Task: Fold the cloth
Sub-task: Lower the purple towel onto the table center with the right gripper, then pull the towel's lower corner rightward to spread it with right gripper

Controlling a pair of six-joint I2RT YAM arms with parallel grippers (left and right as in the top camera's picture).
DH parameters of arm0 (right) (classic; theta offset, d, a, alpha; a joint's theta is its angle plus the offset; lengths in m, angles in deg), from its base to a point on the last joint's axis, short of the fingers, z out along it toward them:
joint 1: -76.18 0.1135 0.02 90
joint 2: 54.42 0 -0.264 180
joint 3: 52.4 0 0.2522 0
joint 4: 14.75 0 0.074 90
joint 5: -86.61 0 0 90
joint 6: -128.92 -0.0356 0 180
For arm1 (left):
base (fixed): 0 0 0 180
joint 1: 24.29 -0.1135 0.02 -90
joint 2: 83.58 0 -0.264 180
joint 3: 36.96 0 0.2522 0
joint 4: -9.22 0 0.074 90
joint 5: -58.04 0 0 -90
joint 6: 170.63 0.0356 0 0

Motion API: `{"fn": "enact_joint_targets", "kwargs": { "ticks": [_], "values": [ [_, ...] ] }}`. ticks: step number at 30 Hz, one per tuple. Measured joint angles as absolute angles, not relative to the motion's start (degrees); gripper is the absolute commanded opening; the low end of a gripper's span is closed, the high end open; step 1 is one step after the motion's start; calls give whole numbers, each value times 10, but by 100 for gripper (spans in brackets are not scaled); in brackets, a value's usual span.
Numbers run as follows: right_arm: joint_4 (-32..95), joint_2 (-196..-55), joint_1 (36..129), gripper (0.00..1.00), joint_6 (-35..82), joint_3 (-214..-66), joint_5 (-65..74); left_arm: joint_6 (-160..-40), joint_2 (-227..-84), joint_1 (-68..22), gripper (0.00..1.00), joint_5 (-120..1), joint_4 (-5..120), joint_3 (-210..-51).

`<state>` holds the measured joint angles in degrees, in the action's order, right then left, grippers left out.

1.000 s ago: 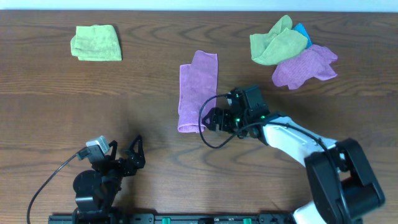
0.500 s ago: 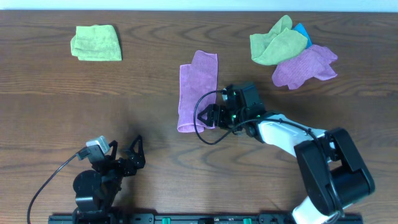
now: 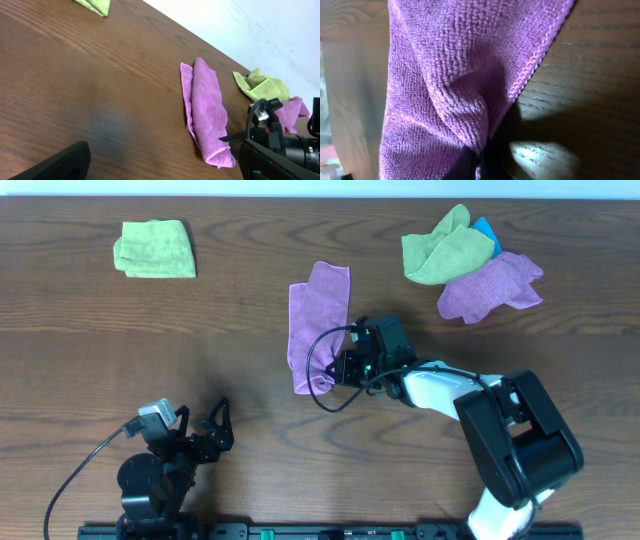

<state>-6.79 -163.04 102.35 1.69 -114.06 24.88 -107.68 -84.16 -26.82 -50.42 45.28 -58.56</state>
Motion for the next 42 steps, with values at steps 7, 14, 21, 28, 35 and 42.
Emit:
{"fn": "enact_joint_targets", "kwargs": {
  "ticks": [7, 14, 21, 28, 35, 42],
  "values": [
    [-17, -1607, 1021, 1, 30, -1139, 236, -1077, -842, -268, 95, -505, 453, -586],
    [126, -1502, 989, 1, 74, -1122, 170, -1077, -842, -268, 95, -505, 453, -586],
    [228, -1425, 985, 13, 96, -1121, 84, -1077, -842, -268, 96, -505, 453, -586],
    [266, -1415, 985, 4, 104, -1121, -31, -1077, -842, -268, 95, -505, 453, -586],
    [301, -1415, 984, 1, 107, -1121, -142, -1077, -842, -268, 95, -505, 453, -586],
    [323, -1415, 960, 70, 109, -1121, -208, -1077, -842, -268, 95, -505, 453, -586]
  ]
}}
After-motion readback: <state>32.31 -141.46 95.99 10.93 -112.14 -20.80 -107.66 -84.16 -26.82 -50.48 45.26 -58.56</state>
